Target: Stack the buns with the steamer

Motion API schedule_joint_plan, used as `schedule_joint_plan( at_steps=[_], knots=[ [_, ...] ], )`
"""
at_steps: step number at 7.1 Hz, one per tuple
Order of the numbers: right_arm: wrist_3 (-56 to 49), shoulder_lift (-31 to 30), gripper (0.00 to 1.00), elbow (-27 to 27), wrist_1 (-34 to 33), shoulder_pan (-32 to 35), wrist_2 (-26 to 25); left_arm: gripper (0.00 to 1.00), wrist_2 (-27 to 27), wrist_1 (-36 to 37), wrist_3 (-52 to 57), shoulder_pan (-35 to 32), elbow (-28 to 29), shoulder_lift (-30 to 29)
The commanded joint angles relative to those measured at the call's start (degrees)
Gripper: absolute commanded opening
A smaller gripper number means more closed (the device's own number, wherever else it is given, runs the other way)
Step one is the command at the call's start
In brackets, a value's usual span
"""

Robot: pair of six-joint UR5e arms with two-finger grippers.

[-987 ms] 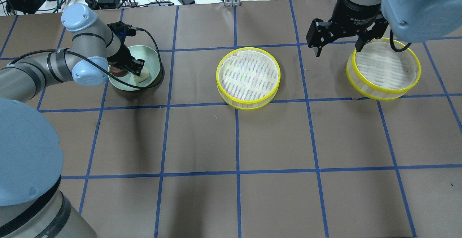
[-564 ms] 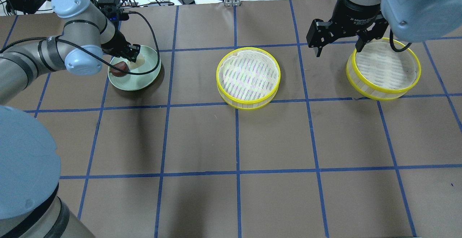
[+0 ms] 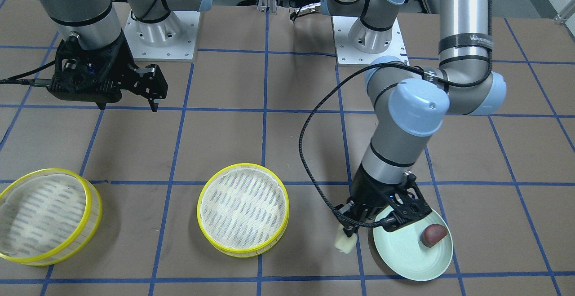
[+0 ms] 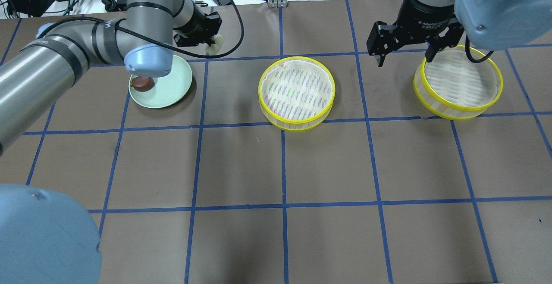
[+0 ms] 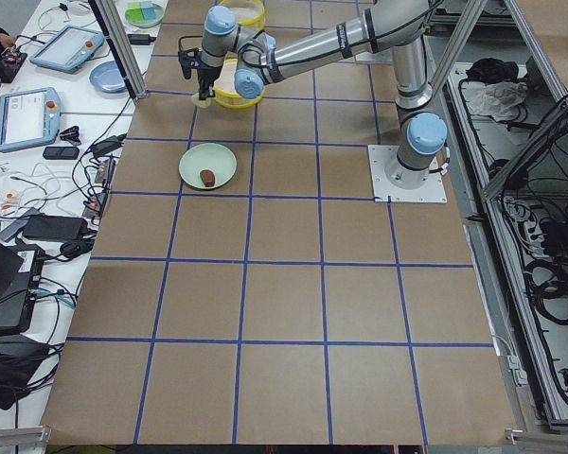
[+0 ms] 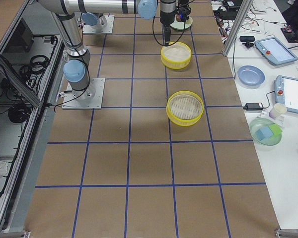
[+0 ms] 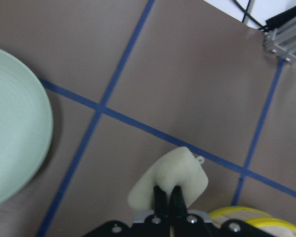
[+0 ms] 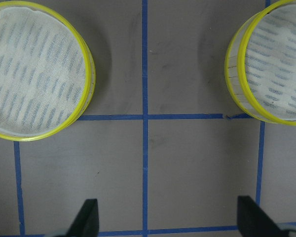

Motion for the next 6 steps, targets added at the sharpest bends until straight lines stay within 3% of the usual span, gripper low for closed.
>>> schedule_joint_plan(
  at_steps=[1, 3, 4, 5, 6],
  knots=[
    [0.0, -0.4, 1.00, 0.0, 0.0, -0.6, 0.6, 0.00, -6.0, 4.4, -17.9, -4.7, -0.4, -1.8],
    [3.8, -1.0, 0.99, 0.0, 0.2, -0.4, 1.0, 0.00, -5.4, 5.2, -20.0, -8.3, -1.4, -3.9],
    [3.8, -1.2, 0.99, 0.0, -0.5, -0.4, 1.0, 0.00, -2.3, 5.2, -20.3, -9.4, -4.3, -4.0],
    [3.8, -1.2, 0.99, 0.0, -0.5, -0.5, 1.2, 0.32, -1.2, 5.2, -20.3, -10.5, -6.9, -4.0],
    [3.9, -1.2, 0.99, -0.1, -0.6, -0.5, 3.1, 0.77, -1.3, 5.7, -20.5, -10.5, -6.9, -3.6]
  ],
)
